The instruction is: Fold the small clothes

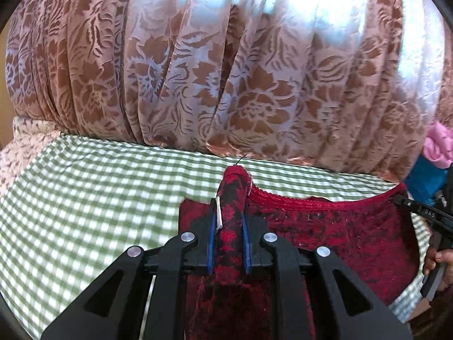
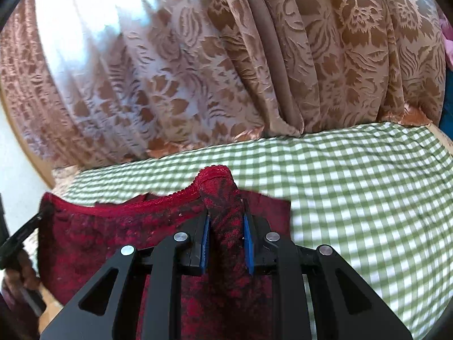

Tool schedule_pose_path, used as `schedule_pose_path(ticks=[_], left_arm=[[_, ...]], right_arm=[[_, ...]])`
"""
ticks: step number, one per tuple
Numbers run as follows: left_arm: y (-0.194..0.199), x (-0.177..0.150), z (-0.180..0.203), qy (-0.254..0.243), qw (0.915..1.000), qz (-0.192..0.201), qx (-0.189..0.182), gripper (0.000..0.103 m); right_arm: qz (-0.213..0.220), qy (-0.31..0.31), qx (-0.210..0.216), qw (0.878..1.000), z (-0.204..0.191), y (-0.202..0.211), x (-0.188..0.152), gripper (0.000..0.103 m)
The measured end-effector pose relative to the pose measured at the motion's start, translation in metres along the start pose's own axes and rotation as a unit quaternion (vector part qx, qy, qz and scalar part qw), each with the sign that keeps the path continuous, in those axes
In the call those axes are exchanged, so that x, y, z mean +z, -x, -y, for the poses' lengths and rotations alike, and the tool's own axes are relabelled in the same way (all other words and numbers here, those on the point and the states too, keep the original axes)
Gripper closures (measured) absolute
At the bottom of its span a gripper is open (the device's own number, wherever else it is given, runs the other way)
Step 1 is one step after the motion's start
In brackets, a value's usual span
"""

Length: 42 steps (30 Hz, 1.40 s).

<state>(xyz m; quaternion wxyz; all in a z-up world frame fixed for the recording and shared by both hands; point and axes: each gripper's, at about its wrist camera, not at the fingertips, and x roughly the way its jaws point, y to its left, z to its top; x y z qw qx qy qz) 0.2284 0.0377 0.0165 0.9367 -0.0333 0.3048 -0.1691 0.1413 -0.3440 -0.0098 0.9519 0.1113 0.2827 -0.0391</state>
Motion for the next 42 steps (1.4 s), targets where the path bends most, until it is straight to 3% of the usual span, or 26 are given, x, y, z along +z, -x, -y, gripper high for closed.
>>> schedule_pose_path(ticks=[6, 9, 13, 17, 21, 23, 25, 28, 32, 35, 40, 41, 42], left_arm=[[-0.059, 0.020, 0.004, -0.012, 0.9986, -0.017, 0.050, 0.089], [-0.093, 0.021, 0.008, -0.029, 0.9956, -0.035, 0.082, 0.089], [-0.135, 0.010, 0.006, -0.035, 0.9908, -0.080, 0.104, 0.088], [-0.168, -0.007, -0.001, -0.029, 0.9835, -0.131, 0.121, 0.080], [-0.156, -0.002, -0.007, -0.009, 0.9866, -0.128, 0.101, 0.068], [-0.142, 0.000, -0.013, 0.012, 0.9890, -0.120, 0.085, 0.063], [-0.121, -0.001, -0.021, 0.036, 0.9905, -0.110, 0.074, 0.050], [-0.083, -0.013, -0.033, 0.060, 0.9924, -0.097, 0.047, 0.048], [-0.043, -0.047, -0.060, 0.104, 0.9889, -0.107, -0.007, 0.036], [-0.019, -0.081, -0.074, 0.132, 0.9828, -0.124, -0.037, 0.035], [0.007, -0.128, -0.067, 0.147, 0.9758, -0.138, -0.085, 0.037], [0.008, -0.133, -0.064, 0.146, 0.9748, -0.142, -0.091, 0.041], [0.007, -0.139, -0.058, 0.141, 0.9747, -0.149, -0.089, 0.047]], right_arm=[[0.000, 0.009, -0.054, 0.999, -0.004, -0.058, 0.024, 0.084], [-0.020, 0.013, -0.076, 0.997, -0.004, -0.091, 0.025, 0.084], [-0.049, 0.012, -0.098, 0.994, 0.004, -0.127, 0.019, 0.084], [-0.089, 0.004, -0.112, 0.990, 0.014, -0.156, 0.007, 0.084], [-0.112, -0.008, -0.107, 0.988, 0.019, -0.164, 0.004, 0.077], [-0.110, -0.013, -0.088, 0.990, 0.019, -0.154, 0.007, 0.064], [-0.103, -0.026, -0.069, 0.992, 0.021, -0.136, 0.009, 0.046], [-0.091, -0.047, -0.026, 0.994, 0.029, -0.100, 0.003, 0.036], [-0.105, -0.066, 0.021, 0.992, 0.044, -0.057, -0.025, 0.036], [-0.127, -0.078, 0.052, 0.987, 0.055, -0.025, -0.061, 0.036], [-0.152, -0.090, 0.070, 0.982, 0.058, 0.005, -0.112, 0.037], [-0.155, -0.089, 0.070, 0.981, 0.057, 0.004, -0.118, 0.040], [-0.158, -0.089, 0.071, 0.981, 0.056, 0.002, -0.123, 0.050]])
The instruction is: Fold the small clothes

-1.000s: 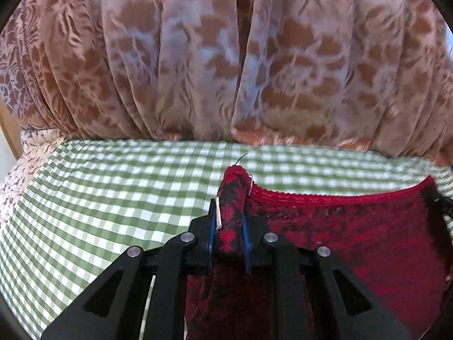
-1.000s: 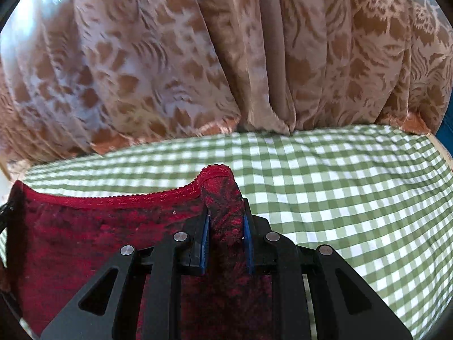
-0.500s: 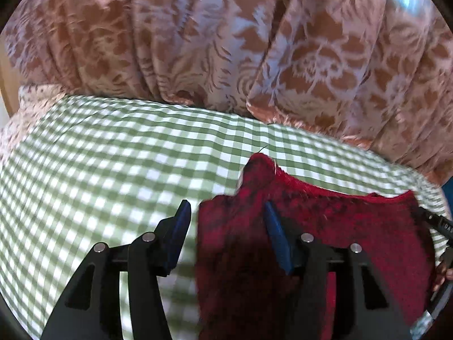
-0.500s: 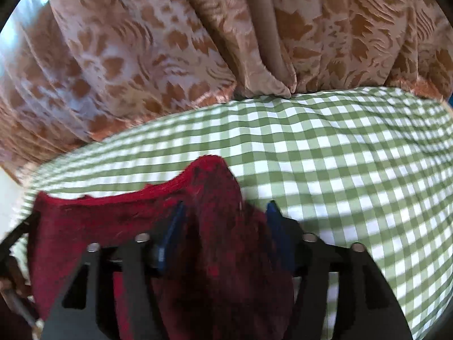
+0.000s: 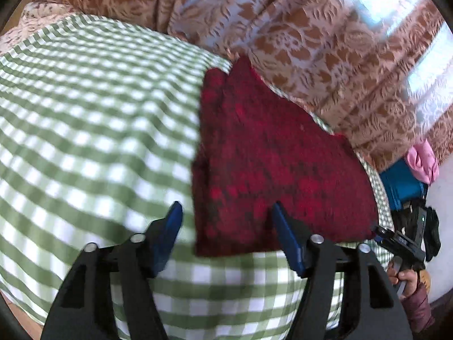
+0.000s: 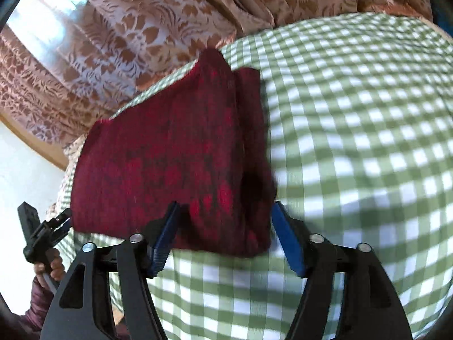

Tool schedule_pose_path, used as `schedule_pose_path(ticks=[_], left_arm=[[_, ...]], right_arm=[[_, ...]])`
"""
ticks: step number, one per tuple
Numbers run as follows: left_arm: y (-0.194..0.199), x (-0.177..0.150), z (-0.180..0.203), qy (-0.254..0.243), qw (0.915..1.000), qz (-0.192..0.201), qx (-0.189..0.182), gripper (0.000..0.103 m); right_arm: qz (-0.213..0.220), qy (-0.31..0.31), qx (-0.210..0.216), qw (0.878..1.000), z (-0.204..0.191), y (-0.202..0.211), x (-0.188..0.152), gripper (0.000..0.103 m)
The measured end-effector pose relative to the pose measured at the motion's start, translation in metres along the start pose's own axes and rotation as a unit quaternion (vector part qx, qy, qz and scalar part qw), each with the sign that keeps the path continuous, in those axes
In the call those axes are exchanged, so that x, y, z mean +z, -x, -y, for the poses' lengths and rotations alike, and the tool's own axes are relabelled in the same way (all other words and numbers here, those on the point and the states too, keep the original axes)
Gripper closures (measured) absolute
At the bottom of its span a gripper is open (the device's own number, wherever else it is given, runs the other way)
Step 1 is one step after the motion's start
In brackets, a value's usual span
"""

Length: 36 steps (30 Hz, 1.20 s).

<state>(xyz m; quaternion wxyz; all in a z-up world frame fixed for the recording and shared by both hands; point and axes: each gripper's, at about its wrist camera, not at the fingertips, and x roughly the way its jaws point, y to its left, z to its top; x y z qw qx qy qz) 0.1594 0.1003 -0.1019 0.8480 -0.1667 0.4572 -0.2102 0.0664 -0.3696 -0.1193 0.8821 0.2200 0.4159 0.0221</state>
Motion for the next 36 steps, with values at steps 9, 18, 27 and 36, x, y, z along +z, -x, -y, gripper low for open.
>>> schedule_pose_path(ticks=[9, 18, 27, 36], left_arm=[[0.022, -0.008, 0.016, -0.041, 0.9991, -0.003, 0.013, 0.091], [0.048, -0.059, 0.008, -0.025, 0.9993, -0.026, 0.006, 0.090], [0.067, -0.053, 0.009, -0.037, 0.9988, 0.014, 0.029, 0.059], [0.063, -0.060, 0.089, -0.188, 0.9817, 0.031, -0.005, 0.069]], right_arm=[[-0.002, 0.048, -0.016, 0.999, -0.015, 0.022, -0.006, 0.081], [-0.057, 0.044, -0.017, 0.997, -0.002, 0.045, -0.063, 0.083], [-0.035, 0.030, 0.010, 0.999, -0.007, 0.060, -0.059, 0.058], [-0.019, 0.051, -0.025, 0.998, -0.017, 0.044, -0.058, 0.080]])
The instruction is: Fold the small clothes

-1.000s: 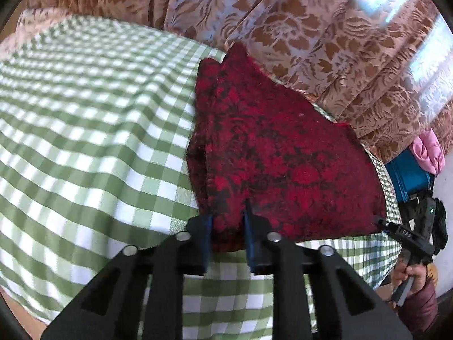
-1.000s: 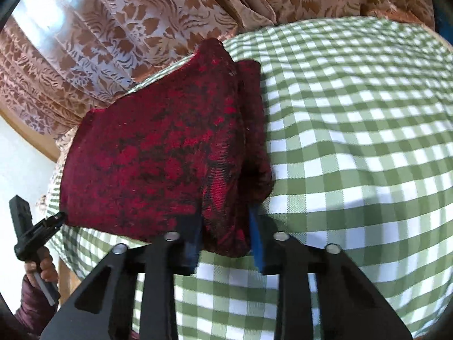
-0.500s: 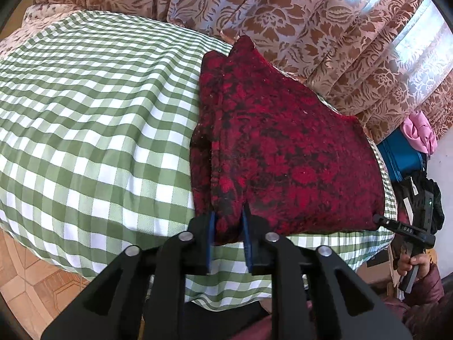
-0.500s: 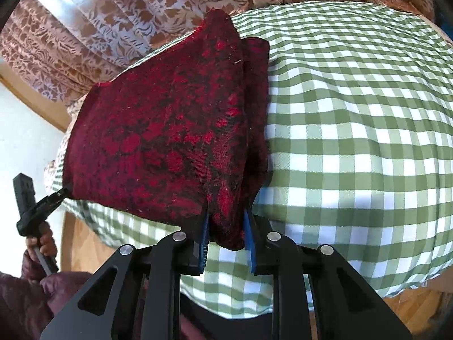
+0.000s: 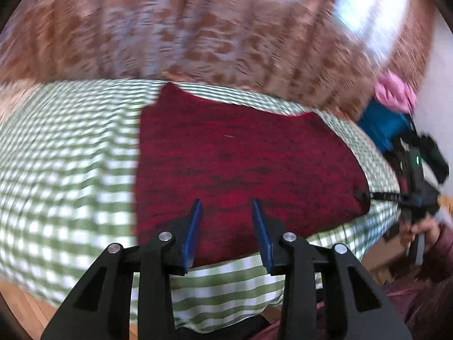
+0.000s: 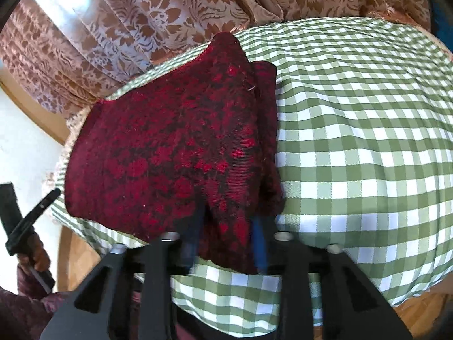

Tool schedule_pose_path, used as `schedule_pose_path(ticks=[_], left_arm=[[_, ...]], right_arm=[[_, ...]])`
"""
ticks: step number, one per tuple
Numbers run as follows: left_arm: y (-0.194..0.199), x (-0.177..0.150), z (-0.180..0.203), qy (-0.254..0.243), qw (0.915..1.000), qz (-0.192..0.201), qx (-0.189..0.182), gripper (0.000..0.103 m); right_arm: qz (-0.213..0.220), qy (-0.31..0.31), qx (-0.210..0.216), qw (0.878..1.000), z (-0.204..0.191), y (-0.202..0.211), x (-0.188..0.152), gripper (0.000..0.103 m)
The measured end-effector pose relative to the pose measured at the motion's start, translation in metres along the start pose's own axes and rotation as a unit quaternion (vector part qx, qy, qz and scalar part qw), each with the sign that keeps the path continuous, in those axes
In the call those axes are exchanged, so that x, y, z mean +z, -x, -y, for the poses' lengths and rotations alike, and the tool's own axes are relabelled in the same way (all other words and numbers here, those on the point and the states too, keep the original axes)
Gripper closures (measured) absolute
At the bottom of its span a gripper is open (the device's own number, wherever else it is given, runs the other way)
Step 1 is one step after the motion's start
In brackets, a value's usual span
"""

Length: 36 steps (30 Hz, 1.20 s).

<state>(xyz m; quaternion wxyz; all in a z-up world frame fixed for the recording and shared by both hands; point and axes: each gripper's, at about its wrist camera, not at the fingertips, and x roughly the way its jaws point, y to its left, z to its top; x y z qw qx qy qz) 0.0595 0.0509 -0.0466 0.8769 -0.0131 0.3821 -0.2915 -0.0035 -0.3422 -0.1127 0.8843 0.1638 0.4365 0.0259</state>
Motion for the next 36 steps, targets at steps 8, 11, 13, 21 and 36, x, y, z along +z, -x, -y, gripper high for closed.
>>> schedule_pose_path(ticks=[8, 11, 13, 21, 36], left_arm=[[-0.055, -0.024, 0.015, -0.020, 0.9966, -0.079, 0.003, 0.068], [-0.050, -0.028, 0.016, -0.022, 0.9965, -0.081, 0.004, 0.068], [-0.048, -0.029, 0.016, -0.019, 0.9966, -0.080, 0.004, 0.068], [-0.017, -0.010, 0.014, 0.002, 0.9987, -0.020, 0.046, 0.066], [0.004, 0.000, -0.022, 0.047, 0.9833, 0.010, 0.175, 0.056]], right_arm=[[-0.035, 0.014, -0.018, 0.999, 0.012, -0.004, -0.013, 0.090], [-0.038, 0.002, -0.014, 0.999, 0.020, -0.016, -0.016, 0.090], [-0.038, 0.004, -0.014, 0.999, 0.018, -0.015, -0.014, 0.089], [0.037, 0.046, -0.019, 0.998, -0.023, 0.024, 0.013, 0.044], [-0.037, 0.143, 0.098, 0.984, -0.139, -0.056, 0.007, 0.043]])
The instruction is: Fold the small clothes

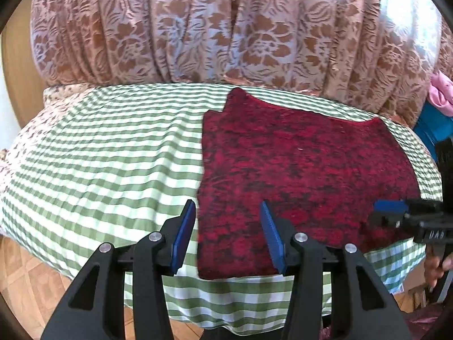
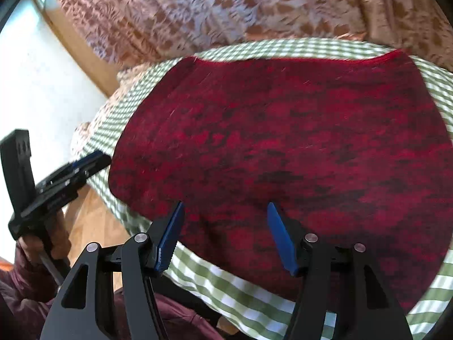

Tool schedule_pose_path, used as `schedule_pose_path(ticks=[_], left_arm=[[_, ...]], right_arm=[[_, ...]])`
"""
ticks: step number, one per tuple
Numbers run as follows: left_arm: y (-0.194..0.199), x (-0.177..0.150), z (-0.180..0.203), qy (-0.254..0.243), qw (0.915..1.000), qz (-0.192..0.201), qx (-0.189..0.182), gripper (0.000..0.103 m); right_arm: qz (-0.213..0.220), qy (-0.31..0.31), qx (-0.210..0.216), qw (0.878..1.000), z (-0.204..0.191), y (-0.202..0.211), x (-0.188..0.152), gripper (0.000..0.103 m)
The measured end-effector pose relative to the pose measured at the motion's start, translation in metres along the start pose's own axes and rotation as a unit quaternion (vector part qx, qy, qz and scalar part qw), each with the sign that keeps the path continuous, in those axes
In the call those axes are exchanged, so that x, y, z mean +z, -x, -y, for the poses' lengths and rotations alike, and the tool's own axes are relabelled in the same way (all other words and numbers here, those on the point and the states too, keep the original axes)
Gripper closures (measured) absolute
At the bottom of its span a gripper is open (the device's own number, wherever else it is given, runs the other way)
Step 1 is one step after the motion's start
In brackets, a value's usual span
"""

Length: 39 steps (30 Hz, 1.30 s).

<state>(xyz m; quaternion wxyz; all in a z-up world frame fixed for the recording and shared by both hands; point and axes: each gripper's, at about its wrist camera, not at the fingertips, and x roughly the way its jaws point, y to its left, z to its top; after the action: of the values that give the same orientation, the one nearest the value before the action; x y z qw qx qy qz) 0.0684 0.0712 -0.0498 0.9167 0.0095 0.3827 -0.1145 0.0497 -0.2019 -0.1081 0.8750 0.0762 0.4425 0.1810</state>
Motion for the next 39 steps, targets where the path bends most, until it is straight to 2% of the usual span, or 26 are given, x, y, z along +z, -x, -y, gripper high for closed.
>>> schedule_pose_path(ticks=[7, 9, 12, 14, 16, 18, 19, 21, 23, 26, 29, 30, 31, 32, 33, 36, 37, 39], left_arm=[[-0.013, -0.010, -0.018, 0.016, 0.9990, -0.023, 0.035, 0.056], [-0.023, -0.018, -0.024, 0.026, 0.9978, -0.048, 0.039, 0.071], [-0.034, -0.027, -0.032, 0.042, 0.9965, -0.068, 0.026, 0.074], [-0.033, -0.028, -0.035, 0.051, 0.9963, -0.069, 0.008, 0.078], [-0.026, -0.021, -0.045, 0.080, 0.9940, -0.058, -0.046, 0.077], [-0.019, -0.009, -0.057, 0.109, 0.9901, -0.037, -0.081, 0.055], [-0.018, -0.002, -0.060, 0.118, 0.9885, -0.026, -0.090, 0.054], [-0.023, 0.020, -0.064, 0.127, 0.9852, -0.018, -0.113, 0.054], [-0.033, 0.037, -0.062, 0.130, 0.9839, -0.017, -0.121, 0.054], [-0.062, 0.067, -0.057, 0.130, 0.9824, -0.037, -0.129, 0.054], [-0.094, 0.092, -0.060, 0.148, 0.9763, -0.064, -0.144, 0.061], [-0.106, 0.099, -0.058, 0.156, 0.9713, -0.075, -0.163, 0.064], [-0.109, 0.102, -0.055, 0.158, 0.9699, -0.080, -0.167, 0.069], [-0.116, 0.105, -0.053, 0.160, 0.9695, -0.086, -0.164, 0.084], [-0.122, 0.106, -0.049, 0.159, 0.9711, -0.090, -0.154, 0.089], [-0.117, 0.101, -0.046, 0.155, 0.9784, -0.067, -0.119, 0.092], [-0.122, 0.097, -0.044, 0.147, 0.9826, -0.069, -0.091, 0.092], [-0.135, 0.089, -0.042, 0.127, 0.9872, -0.077, -0.057, 0.091]], right_arm=[[-0.006, -0.008, 0.001, 1.000, 0.005, -0.011, -0.004, 0.043], [-0.008, -0.005, -0.002, 1.000, 0.004, -0.017, -0.005, 0.043], [-0.009, -0.001, -0.006, 1.000, 0.004, -0.020, -0.005, 0.043], [-0.010, -0.007, -0.002, 1.000, 0.006, -0.022, -0.006, 0.043], [-0.008, -0.010, 0.002, 1.000, 0.008, -0.022, -0.005, 0.043], [-0.007, -0.012, 0.005, 1.000, 0.009, -0.022, -0.005, 0.043], [-0.007, -0.013, 0.007, 1.000, 0.011, -0.022, -0.005, 0.043], [-0.006, -0.014, 0.010, 1.000, 0.013, -0.022, -0.005, 0.043], [-0.005, -0.015, 0.012, 1.000, 0.013, -0.022, -0.006, 0.042], [-0.002, -0.016, 0.014, 1.000, 0.015, -0.021, -0.008, 0.042], [-0.001, -0.016, 0.013, 1.000, 0.015, -0.020, -0.010, 0.042], [0.000, -0.015, 0.013, 1.000, 0.015, -0.019, -0.010, 0.042], [0.000, -0.014, 0.013, 1.000, 0.015, -0.019, -0.010, 0.042], [0.000, -0.014, 0.014, 1.000, 0.015, -0.019, -0.011, 0.042], [0.000, -0.015, 0.014, 1.000, 0.015, -0.019, -0.010, 0.042], [0.001, -0.014, 0.016, 1.000, 0.015, -0.019, -0.011, 0.042], [0.001, -0.015, 0.017, 1.000, 0.016, -0.019, -0.011, 0.042], [-0.001, -0.017, 0.020, 1.000, 0.018, -0.021, -0.011, 0.042]])
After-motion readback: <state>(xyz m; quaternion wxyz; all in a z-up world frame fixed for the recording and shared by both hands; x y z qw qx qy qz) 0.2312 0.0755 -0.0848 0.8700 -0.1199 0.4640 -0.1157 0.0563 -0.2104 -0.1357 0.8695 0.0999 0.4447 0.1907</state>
